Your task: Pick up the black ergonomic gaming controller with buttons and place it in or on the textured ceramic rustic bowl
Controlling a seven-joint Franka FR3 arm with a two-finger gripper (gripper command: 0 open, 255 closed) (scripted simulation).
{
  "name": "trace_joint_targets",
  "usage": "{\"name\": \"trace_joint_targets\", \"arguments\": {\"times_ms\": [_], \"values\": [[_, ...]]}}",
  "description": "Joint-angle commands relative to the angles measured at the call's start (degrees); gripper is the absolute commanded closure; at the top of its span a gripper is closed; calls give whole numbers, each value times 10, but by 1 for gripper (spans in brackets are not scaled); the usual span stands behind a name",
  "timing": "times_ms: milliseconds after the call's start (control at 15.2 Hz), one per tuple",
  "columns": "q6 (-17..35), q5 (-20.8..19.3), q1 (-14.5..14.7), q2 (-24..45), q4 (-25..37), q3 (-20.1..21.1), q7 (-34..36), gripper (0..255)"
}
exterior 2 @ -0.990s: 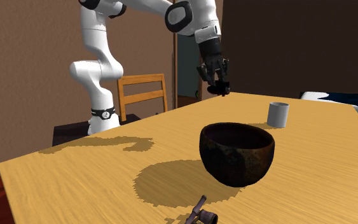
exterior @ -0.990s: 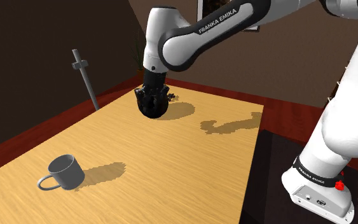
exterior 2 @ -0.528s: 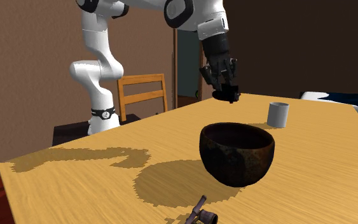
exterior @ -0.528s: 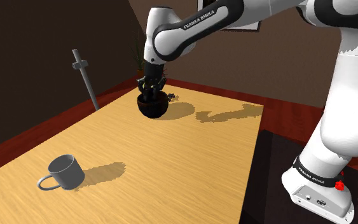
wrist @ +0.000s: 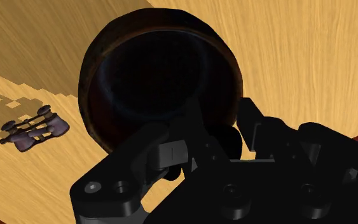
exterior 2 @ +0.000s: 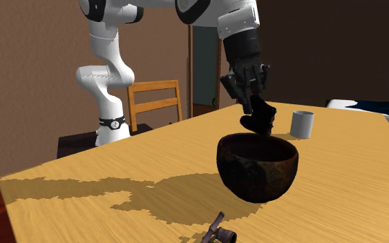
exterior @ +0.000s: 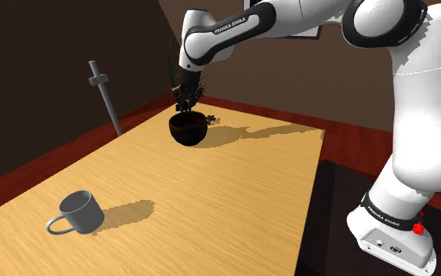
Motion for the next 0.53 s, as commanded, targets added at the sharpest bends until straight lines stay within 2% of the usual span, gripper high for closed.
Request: {"name": "trace_joint_targets", "arguments": {"times_ms": [0, 462], "values": [[-1, -3, -2, 17, 18, -3, -6, 255], [45, -6, -1, 34, -13, -6, -8, 255]]}}
